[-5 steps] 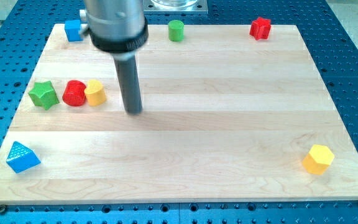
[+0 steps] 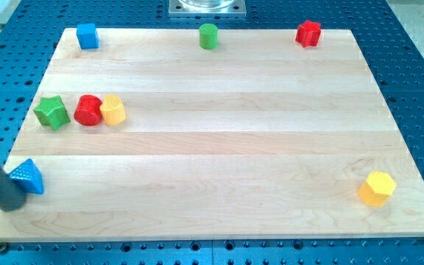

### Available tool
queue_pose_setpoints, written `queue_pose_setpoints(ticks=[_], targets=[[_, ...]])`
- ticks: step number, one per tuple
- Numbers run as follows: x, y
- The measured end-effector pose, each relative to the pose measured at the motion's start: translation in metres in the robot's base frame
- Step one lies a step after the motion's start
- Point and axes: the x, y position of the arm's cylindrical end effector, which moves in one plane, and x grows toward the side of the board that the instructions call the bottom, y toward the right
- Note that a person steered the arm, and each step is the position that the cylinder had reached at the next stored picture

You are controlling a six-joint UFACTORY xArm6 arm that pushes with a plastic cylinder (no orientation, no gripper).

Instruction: Push the blue triangle closely to the heart

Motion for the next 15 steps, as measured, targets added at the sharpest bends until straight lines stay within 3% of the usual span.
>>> queue_pose_setpoints(ticks=[1,2,3,4,5,6,8,10,13,14,15], targets=[[-0.006,0.004],[-0.027,0.073],[-0.074,0.113],[-0.032,0.079],[-0.056,0.038],[-0.087,0.068],[-0.11,0.193],[-0.127,0.19],[-0.113,0.123],[-0.107,0.202],[-0.196,0.313]])
